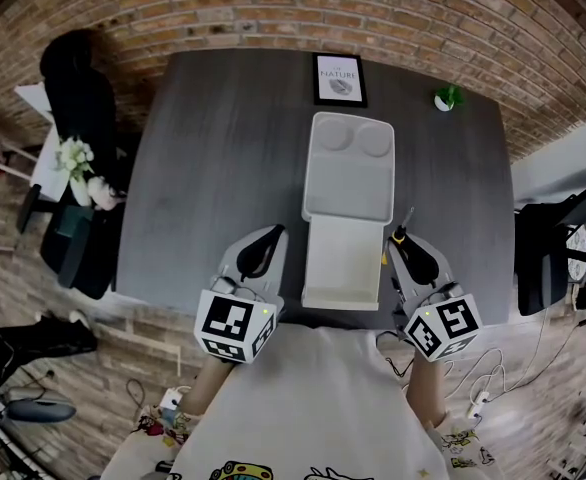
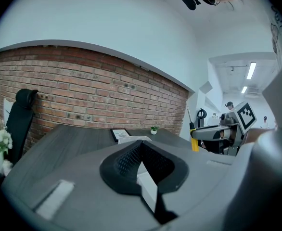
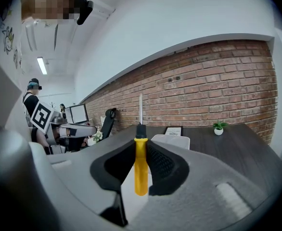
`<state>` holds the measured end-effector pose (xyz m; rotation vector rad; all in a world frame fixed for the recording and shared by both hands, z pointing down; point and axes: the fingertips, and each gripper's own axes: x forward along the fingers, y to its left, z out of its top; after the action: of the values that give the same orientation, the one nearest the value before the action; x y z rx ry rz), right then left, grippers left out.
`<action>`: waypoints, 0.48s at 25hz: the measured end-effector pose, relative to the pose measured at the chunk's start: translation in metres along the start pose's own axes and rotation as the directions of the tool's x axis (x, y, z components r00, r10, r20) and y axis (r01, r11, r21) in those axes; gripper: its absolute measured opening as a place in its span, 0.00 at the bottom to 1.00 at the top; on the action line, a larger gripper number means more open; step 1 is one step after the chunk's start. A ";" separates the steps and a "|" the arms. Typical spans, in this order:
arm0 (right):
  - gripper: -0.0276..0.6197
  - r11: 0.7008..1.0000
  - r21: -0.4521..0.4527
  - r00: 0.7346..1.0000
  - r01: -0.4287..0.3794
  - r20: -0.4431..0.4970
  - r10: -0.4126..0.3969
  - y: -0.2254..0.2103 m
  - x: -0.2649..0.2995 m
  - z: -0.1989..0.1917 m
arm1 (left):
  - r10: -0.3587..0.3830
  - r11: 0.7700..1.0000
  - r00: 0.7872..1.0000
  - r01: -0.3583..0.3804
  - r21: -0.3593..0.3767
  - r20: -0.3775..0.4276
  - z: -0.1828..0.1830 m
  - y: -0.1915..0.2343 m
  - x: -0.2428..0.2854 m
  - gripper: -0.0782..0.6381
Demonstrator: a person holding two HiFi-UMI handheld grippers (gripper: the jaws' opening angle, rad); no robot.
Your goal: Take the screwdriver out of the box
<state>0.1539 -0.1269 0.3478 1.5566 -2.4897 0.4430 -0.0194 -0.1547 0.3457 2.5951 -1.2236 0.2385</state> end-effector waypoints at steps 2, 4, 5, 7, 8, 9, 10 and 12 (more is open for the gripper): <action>0.16 1.000 0.001 1.000 0.001 -0.002 -0.001 0.000 0.000 -0.001 | 0.001 1.000 1.000 -0.001 -0.001 0.000 -0.001 0.000 0.000 0.11; 0.16 1.000 0.001 1.000 0.002 -0.002 -0.002 -0.001 0.000 -0.001 | 0.003 1.000 1.000 -0.003 0.000 -0.001 -0.001 0.001 0.000 0.11; 0.16 1.000 0.001 1.000 0.002 -0.002 -0.002 -0.001 0.000 -0.001 | 0.003 1.000 1.000 -0.003 0.000 -0.001 -0.001 0.001 0.000 0.11; 0.16 1.000 0.003 1.000 0.003 -0.004 -0.003 -0.001 0.000 -0.001 | 0.004 1.000 1.000 -0.004 0.000 -0.001 -0.001 0.001 0.000 0.11; 0.16 1.000 0.003 1.000 0.004 -0.005 -0.004 -0.001 0.000 -0.001 | 0.004 1.000 1.000 -0.004 0.000 -0.001 -0.001 0.001 0.000 0.11; 0.16 1.000 0.003 1.000 0.004 -0.006 -0.004 -0.001 0.000 -0.002 | 0.004 1.000 1.000 -0.004 0.000 -0.001 -0.001 0.001 0.000 0.11; 0.16 1.000 0.002 1.000 0.004 -0.007 -0.004 -0.001 0.000 -0.002 | 0.004 1.000 1.000 -0.004 0.000 -0.001 -0.001 0.001 0.000 0.11; 0.16 1.000 0.003 1.000 0.004 -0.008 -0.004 -0.001 0.000 -0.002 | 0.004 1.000 1.000 -0.004 -0.001 -0.001 -0.001 0.001 0.000 0.11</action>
<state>0.1548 -0.1269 0.3503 1.5578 -2.4804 0.4519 -0.0202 -0.1548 0.3470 2.5919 -1.2281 0.2397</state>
